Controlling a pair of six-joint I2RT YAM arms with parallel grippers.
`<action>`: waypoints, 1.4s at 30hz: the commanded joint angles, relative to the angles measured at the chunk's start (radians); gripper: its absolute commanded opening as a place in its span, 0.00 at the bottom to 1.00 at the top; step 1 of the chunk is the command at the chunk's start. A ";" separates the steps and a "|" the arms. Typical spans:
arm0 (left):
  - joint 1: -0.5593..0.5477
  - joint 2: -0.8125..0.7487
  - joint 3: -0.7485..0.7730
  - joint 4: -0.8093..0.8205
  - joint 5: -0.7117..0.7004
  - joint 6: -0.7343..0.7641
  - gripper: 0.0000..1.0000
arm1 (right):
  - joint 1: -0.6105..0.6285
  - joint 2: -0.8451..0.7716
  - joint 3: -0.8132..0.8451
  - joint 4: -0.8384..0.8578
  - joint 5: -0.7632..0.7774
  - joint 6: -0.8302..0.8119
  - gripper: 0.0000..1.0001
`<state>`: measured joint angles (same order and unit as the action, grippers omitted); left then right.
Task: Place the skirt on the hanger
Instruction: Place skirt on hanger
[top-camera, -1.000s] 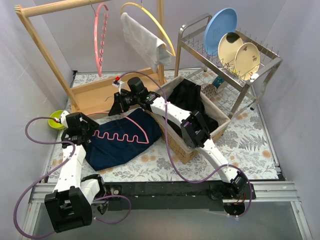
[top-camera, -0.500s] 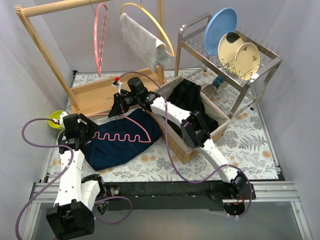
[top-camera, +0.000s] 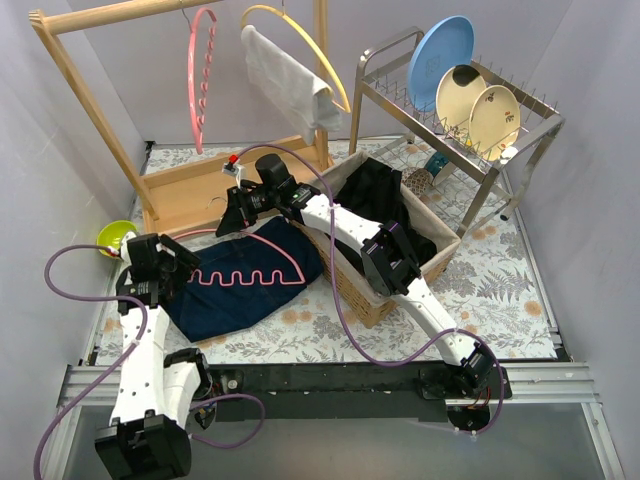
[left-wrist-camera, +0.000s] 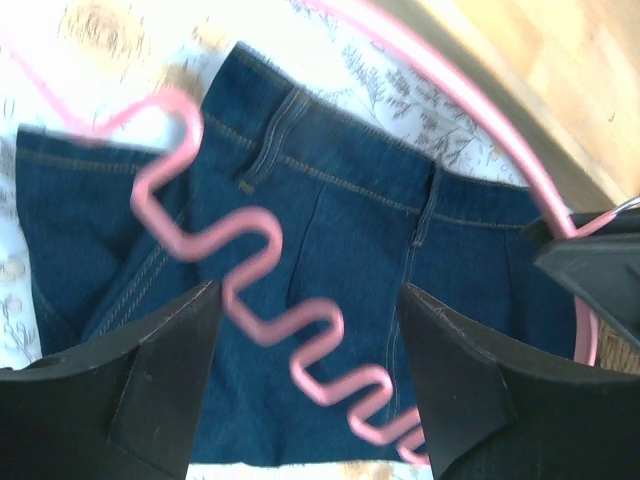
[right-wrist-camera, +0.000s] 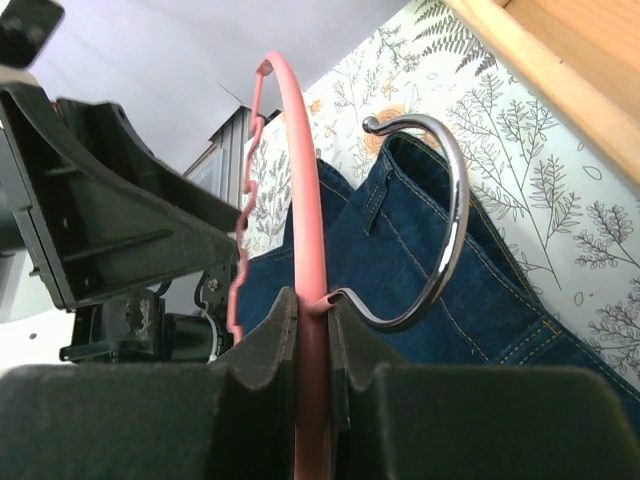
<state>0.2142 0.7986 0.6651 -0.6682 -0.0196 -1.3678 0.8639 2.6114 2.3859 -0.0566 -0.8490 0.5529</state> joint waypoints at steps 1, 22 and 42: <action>-0.009 -0.013 0.016 -0.071 -0.011 -0.100 0.69 | -0.009 0.013 -0.020 0.081 -0.007 0.042 0.01; -0.010 0.221 0.157 0.099 0.095 -0.077 0.57 | 0.017 0.019 -0.045 0.061 0.021 -0.021 0.01; -0.009 0.454 0.083 0.213 -0.120 -0.093 0.65 | 0.038 0.108 0.029 0.058 0.106 -0.031 0.01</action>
<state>0.2054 1.2259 0.7597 -0.4858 -0.0784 -1.4570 0.8917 2.6534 2.4069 -0.0017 -0.7376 0.5308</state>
